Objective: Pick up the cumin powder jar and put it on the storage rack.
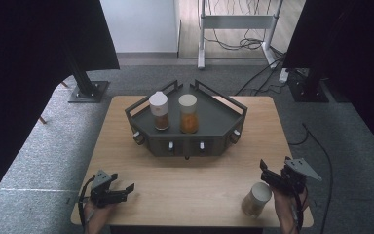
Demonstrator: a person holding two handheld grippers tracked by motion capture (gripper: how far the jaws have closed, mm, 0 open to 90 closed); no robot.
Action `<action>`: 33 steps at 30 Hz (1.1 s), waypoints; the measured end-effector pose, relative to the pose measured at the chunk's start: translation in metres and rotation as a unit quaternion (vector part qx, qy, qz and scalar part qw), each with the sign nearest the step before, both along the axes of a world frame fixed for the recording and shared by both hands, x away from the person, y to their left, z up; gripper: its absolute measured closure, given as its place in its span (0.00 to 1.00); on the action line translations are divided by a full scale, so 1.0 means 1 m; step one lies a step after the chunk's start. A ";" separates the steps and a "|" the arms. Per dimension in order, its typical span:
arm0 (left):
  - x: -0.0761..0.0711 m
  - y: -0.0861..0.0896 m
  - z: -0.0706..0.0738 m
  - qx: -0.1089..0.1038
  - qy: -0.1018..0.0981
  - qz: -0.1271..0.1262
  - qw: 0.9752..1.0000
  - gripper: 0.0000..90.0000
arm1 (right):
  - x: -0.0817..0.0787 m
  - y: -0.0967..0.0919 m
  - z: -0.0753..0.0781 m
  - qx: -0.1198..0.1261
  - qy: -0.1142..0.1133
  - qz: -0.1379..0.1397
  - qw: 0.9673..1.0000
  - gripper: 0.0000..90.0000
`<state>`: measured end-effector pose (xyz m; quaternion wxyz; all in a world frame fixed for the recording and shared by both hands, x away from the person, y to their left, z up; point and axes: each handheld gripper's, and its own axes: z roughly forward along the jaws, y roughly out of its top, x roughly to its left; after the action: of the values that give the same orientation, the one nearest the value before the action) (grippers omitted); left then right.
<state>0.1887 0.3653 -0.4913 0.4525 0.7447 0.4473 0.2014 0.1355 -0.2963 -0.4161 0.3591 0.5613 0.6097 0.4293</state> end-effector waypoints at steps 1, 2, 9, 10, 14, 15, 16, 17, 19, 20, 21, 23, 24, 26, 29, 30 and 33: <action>0.000 0.000 0.000 0.000 0.000 0.000 1.000 0.12 | 0.000 -0.002 -0.002 0.003 0.002 -0.003 1.000 0.13; 0.000 0.000 0.000 0.001 0.000 0.000 1.000 0.12 | 0.000 -0.004 -0.003 0.005 0.005 -0.007 1.000 0.13; 0.000 -0.001 0.000 0.002 0.000 0.001 1.000 0.12 | 0.000 -0.012 -0.013 0.009 0.022 -0.021 0.999 0.13; 0.000 -0.002 0.000 0.003 0.000 0.001 1.000 0.12 | 0.000 -0.013 -0.014 0.009 0.025 -0.023 0.999 0.13; 0.000 -0.002 0.000 0.005 -0.001 0.000 1.000 0.12 | 0.001 -0.017 -0.021 0.011 0.038 -0.028 0.999 0.13; 0.000 -0.003 0.000 0.005 -0.001 0.001 1.000 0.12 | 0.001 -0.017 -0.022 0.011 0.041 -0.029 0.999 0.13; 0.000 -0.003 0.001 0.005 0.000 0.001 1.000 0.12 | 0.002 -0.017 -0.023 0.011 0.044 -0.030 0.999 0.13; 0.000 -0.003 0.001 0.007 0.000 0.000 1.000 0.12 | 0.002 -0.018 -0.024 0.010 0.048 -0.030 0.998 0.13; 0.000 -0.003 0.001 0.008 0.000 0.001 1.000 0.12 | 0.004 -0.018 -0.027 0.005 0.056 -0.031 0.998 0.13; 0.000 -0.003 0.001 0.008 0.000 0.001 1.000 0.12 | 0.004 -0.018 -0.028 0.003 0.058 -0.031 0.998 0.13; -0.001 -0.004 0.001 0.007 -0.001 0.002 1.000 0.12 | 0.005 -0.018 -0.029 0.001 0.061 -0.031 0.998 0.13; -0.001 -0.004 0.001 0.007 -0.001 0.002 1.000 0.12 | 0.006 -0.017 -0.031 -0.001 0.067 -0.030 0.997 0.13; -0.001 -0.004 0.001 0.009 -0.001 0.001 1.000 0.12 | 0.006 -0.017 -0.032 -0.003 0.070 -0.029 0.997 0.13; -0.001 -0.004 0.001 0.009 -0.001 0.001 1.000 0.12 | 0.007 -0.016 -0.034 -0.006 0.077 -0.029 0.997 0.12; -0.001 -0.004 0.001 0.010 -0.001 0.001 1.000 0.12 | 0.009 -0.016 -0.036 -0.010 0.086 -0.028 0.996 0.12; -0.001 -0.004 0.001 0.010 -0.001 0.001 1.000 0.12 | 0.010 -0.015 -0.037 -0.013 0.090 -0.027 0.996 0.12; 0.000 -0.004 0.001 0.010 0.000 0.000 1.000 0.12 | 0.012 -0.014 -0.042 -0.013 0.102 -0.027 0.994 0.12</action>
<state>0.1883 0.3611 -0.4900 0.4452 0.7490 0.4452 0.2063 0.1479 -0.3107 -0.4580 0.3140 0.6137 0.6331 0.3522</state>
